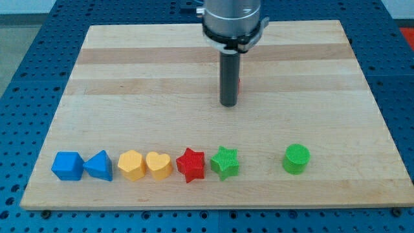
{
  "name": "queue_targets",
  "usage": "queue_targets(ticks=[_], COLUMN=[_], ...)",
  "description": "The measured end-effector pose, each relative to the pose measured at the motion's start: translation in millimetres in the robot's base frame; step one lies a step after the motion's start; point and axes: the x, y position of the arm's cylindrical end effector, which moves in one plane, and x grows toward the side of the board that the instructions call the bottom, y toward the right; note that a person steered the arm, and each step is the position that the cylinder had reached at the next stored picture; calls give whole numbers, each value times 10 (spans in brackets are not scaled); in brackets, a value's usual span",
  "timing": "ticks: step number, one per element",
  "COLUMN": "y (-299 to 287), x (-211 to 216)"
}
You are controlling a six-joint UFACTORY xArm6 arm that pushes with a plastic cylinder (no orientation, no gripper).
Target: Push the red circle towards the top left side of the board
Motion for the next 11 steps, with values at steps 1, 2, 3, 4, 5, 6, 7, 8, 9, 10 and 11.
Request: queue_targets(ticks=[1, 2, 3, 4, 5, 6, 7, 8, 9, 10, 11], y=[174, 171, 168, 55, -218, -458, -700, -977, -1239, -1321, -1358], x=[-214, -414, -573, -706, -814, -914, -1045, -1117, -1148, -1243, -1450])
